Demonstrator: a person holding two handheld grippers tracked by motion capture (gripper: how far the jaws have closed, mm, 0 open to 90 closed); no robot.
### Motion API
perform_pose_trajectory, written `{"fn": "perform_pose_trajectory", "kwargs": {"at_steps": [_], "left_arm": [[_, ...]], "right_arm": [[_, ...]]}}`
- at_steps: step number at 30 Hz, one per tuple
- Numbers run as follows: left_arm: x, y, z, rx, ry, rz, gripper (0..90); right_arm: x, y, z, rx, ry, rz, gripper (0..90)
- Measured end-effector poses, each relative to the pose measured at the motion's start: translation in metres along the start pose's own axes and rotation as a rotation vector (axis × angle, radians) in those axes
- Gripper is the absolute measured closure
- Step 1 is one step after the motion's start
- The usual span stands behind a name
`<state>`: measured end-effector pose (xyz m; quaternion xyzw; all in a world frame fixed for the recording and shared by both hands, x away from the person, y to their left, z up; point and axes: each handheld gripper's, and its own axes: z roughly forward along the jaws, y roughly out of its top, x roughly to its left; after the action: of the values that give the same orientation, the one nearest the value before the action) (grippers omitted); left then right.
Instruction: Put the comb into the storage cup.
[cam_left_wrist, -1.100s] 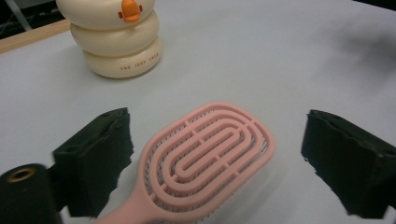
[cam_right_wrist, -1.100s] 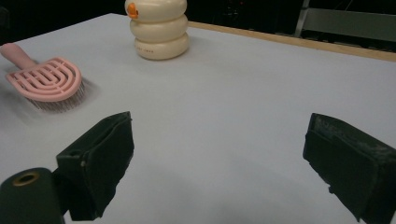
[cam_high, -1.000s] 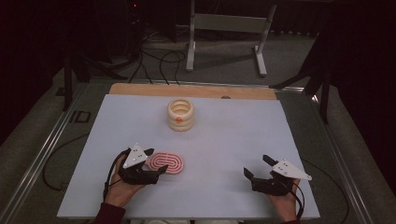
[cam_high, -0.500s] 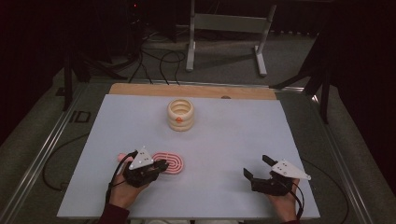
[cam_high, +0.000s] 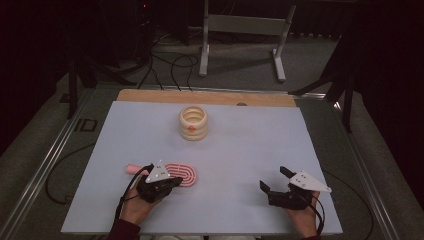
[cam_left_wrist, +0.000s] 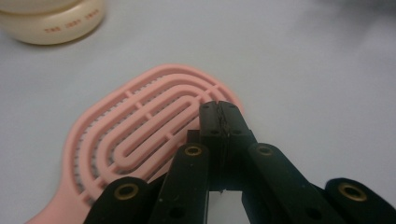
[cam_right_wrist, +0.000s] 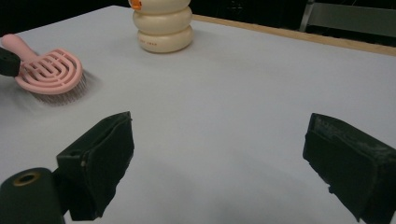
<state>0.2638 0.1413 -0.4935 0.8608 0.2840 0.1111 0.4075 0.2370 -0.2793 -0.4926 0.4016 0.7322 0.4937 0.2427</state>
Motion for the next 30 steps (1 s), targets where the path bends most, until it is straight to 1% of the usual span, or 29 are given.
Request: {"fn": "perform_pose_trajectory", "kwargs": {"at_steps": [5, 9, 13, 15, 18, 20, 24, 27, 30], "left_arm": [[-0.005, 0.002, 0.005, 0.012, -0.024, 0.010, 90.0], [-0.009, 0.003, 0.008, 0.027, -0.050, 0.036, 90.0], [-0.013, 0.005, 0.012, 0.040, -0.068, 0.052, 90.0], [-0.013, 0.005, 0.015, 0.061, -0.051, 0.060, 90.0], [-0.011, 0.005, 0.019, 0.074, -0.033, 0.046, 90.0], [-0.011, 0.006, 0.020, 0.086, -0.011, 0.044, 90.0], [-0.006, 0.005, 0.022, 0.109, 0.034, 0.025, 90.0], [-0.001, 0.005, 0.021, 0.106, 0.063, -0.002, 90.0], [0.002, 0.005, 0.021, 0.113, 0.088, -0.018, 90.0]], "right_arm": [[0.000, 0.000, 0.000, 0.003, 0.000, -0.003, 8.7], [0.000, 0.000, 0.001, 0.005, 0.002, -0.004, 8.7], [0.000, 0.000, 0.001, 0.006, 0.004, -0.004, 8.7], [0.001, 0.000, 0.001, 0.006, 0.004, -0.005, 8.7], [0.001, 0.000, 0.001, 0.007, 0.003, -0.004, 8.7], [0.001, 0.000, 0.001, 0.008, 0.003, -0.005, 8.7], [0.000, -0.001, 0.000, 0.006, 0.001, -0.003, 8.7], [-0.001, -0.001, 0.000, 0.006, -0.001, -0.002, 8.7], [0.000, -0.001, 0.001, 0.007, 0.000, -0.001, 8.8]]}}
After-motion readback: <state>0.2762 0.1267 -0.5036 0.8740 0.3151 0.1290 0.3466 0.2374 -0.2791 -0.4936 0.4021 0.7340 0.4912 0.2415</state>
